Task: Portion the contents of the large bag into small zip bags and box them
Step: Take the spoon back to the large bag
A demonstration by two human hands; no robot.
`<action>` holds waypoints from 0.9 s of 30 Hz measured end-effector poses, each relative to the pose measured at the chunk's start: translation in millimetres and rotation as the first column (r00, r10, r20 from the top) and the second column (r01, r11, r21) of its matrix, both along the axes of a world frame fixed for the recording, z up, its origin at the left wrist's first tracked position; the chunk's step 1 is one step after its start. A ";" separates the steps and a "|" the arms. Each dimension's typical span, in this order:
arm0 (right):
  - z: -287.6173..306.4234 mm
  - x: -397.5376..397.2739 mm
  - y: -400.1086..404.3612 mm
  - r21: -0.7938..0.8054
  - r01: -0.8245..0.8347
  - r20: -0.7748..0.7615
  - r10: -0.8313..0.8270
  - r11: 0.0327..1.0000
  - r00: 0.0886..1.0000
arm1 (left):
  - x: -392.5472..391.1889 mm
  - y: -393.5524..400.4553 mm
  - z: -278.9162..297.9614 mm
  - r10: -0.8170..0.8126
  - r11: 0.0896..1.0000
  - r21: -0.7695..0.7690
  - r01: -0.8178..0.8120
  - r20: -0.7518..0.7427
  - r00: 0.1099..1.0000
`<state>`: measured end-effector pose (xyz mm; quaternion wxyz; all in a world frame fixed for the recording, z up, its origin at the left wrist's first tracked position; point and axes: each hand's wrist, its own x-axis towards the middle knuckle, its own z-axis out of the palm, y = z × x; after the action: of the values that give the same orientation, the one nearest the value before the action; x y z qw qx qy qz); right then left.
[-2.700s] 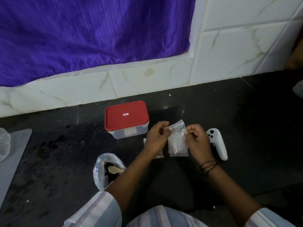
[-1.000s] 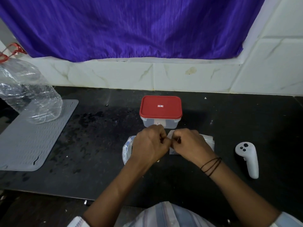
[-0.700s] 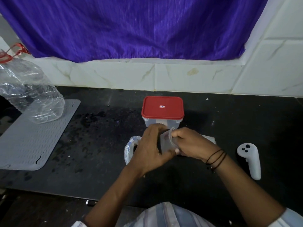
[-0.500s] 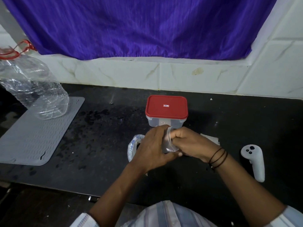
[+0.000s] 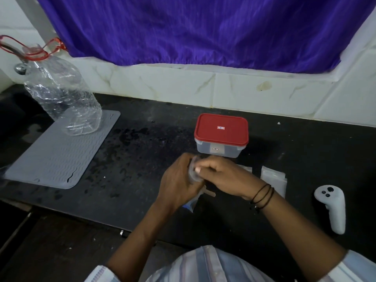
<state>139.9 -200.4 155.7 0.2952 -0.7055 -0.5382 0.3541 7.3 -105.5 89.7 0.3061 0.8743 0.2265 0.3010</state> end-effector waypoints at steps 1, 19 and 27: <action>-1.5 0.3 -0.6 0.071 0.078 -0.035 -0.076 0.994 0.996 | -5.1 5.4 0.2 0.070 0.997 -0.039 -0.069 0.007 0.998; -103.1 -29.8 -14.9 0.084 0.226 0.495 -0.238 0.970 0.835 | -23.9 35.9 -39.9 0.213 0.632 -0.640 -0.437 -0.399 0.892; -104.3 -36.4 -6.7 0.089 0.173 0.611 -0.190 0.981 0.769 | -10.4 29.1 -38.2 0.264 0.401 -0.875 -0.271 -0.173 0.949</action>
<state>103.6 -207.1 51.4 0.1459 -0.8268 -0.5391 0.0670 -3.1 -76.5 51.5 0.6650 0.5363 0.4878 0.1795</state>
